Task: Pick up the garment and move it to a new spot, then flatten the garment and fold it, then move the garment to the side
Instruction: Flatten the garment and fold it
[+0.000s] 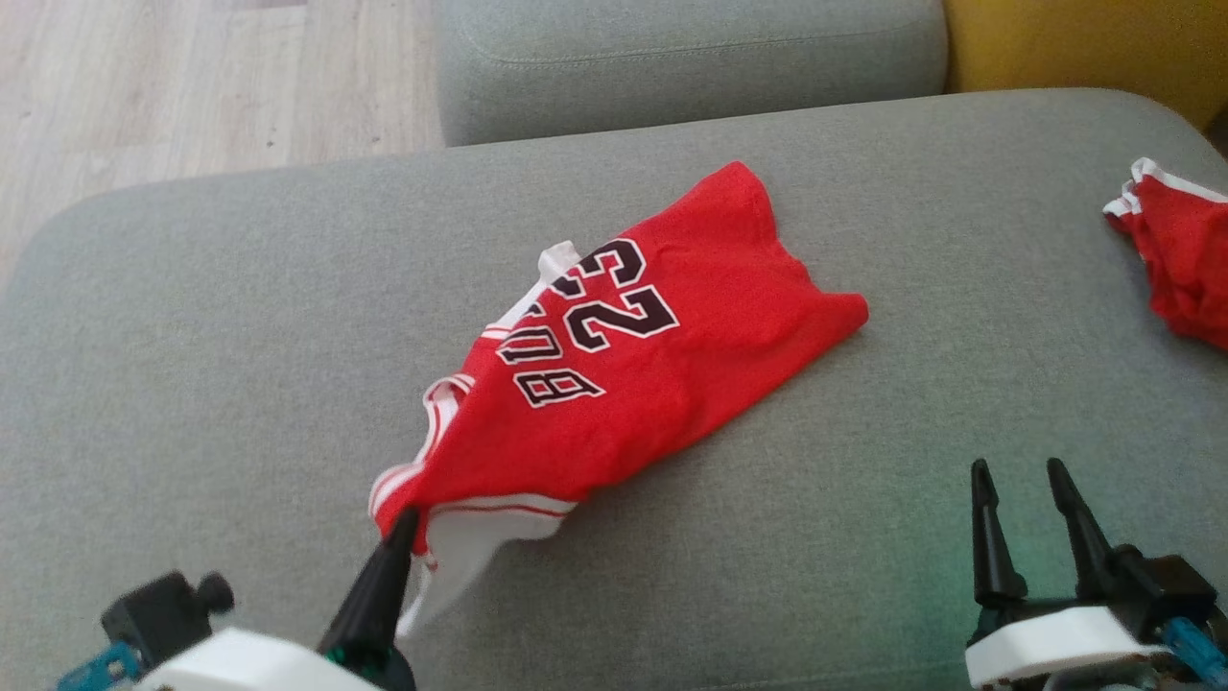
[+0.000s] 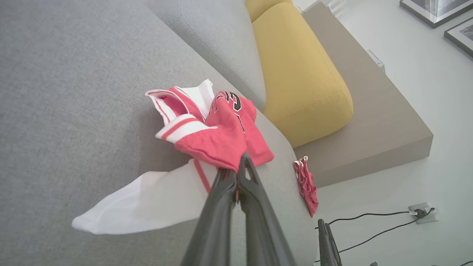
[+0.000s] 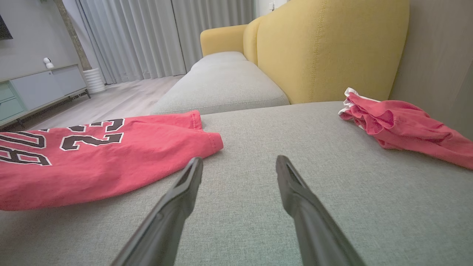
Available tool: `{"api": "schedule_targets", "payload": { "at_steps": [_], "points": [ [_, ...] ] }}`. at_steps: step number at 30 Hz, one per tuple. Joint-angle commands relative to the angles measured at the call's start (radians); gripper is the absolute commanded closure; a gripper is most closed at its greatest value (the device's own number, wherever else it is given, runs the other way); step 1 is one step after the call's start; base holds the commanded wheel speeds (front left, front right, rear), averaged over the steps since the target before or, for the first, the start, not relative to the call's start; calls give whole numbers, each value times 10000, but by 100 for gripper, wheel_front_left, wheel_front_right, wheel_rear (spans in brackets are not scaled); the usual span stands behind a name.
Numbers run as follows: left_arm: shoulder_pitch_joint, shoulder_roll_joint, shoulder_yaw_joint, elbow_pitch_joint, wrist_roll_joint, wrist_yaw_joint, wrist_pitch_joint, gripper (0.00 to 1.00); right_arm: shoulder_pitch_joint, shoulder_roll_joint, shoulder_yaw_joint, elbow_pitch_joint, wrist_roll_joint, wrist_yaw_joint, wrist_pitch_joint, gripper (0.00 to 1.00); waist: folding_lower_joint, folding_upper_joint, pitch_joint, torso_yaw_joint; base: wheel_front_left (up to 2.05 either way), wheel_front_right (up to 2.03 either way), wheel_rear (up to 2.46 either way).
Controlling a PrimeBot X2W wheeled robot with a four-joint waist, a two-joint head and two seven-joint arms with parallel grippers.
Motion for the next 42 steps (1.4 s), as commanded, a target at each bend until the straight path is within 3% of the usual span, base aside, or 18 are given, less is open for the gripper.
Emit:
{"api": "schedule_targets", "payload": {
  "at_steps": [1, 6, 10, 14, 15, 16, 17, 19, 22, 27, 32, 34, 38, 42],
  "points": [
    [-110, 155, 312, -487, 100, 74, -30, 100, -160, -75, 148, -318, 35, -7, -109, 0, 0, 0, 24, 47, 0, 0, 0],
    [-50, 48, 204, -92, -69, 68, 89, 100, -216, -75, 146, -405, -11, -7, -109, 0, 0, 0, 274, 214, 0, 0, 0],
    [-577, -90, 250, 1655, 179, 87, -65, 100, -404, -75, 304, -403, -62, -7, -109, 0, 0, 0, 554, 228, 0, 0, 0],
    [-1502, -208, 120, 3704, 1203, 169, -703, 100, -588, -75, 435, -397, -88, -7, -109, 0, 0, 0, 758, 136, 0, 0, 0],
    [-1502, -208, 120, 3704, 1203, 169, -703, 100, -588, -75, 435, -397, -88, -7, -109, 0, 0, 0, 758, 136, 0, 0, 0],
    [-1736, -250, 55, 4123, 1515, 207, -846, 95, -627, -75, 471, -392, -101, -7, -109, 0, 0, 0, 815, 91, 0, 0, 0],
    [-1954, -327, -16, 4479, 1792, 245, -958, 78, -661, -75, 489, -386, -115, -7, -109, 0, 0, 0, 859, 56, 0, 0, 0],
    [-2319, -389, -227, 5122, 2399, 374, -1097, 0, -719, -75, 493, -372, -124, -7, -109, 0, 0, 0, 936, -45, 0, 0, 0],
    [-2626, -321, -611, 5912, 3249, 763, -1175, 0, -771, -75, 539, -328, -98, -7, -109, 0, 0, 0, 977, -251, 0, 0, 0],
    [-2274, 24, -1079, 6124, 3737, 1335, -828, 0, -737, -75, 549, -312, 38, -7, -109, 0, 0, 0, 962, -618, 0, 0, 0],
    [-1782, 753, -1471, 5234, 4369, 2361, -262, 0, -630, -75, 553, -315, 89, -7, -109, 0, 0, 0, 887, -814, 0, 0, 0],
    [-1860, 947, -1528, 4280, 4716, 2756, -244, 0, -627, -75, 536, -335, 102, -7, -109, 0, 0, 0, 867, -878, 0, 0, 0],
    [-2729, 1076, -2056, 3263, 5486, 2834, 45, 0, -742, -75, 665, -376, 70, -7, -109, 0, 0, 0, 881, -1014, 0, 0, 0],
    [-4182, 671, -3045, 3157, 6228, 2126, 477, 0, -952, -75, 856, -433, 61, -7, -109, 0, 0, 0, 1031, -1276, 0, 0, 0]
  ]
}}
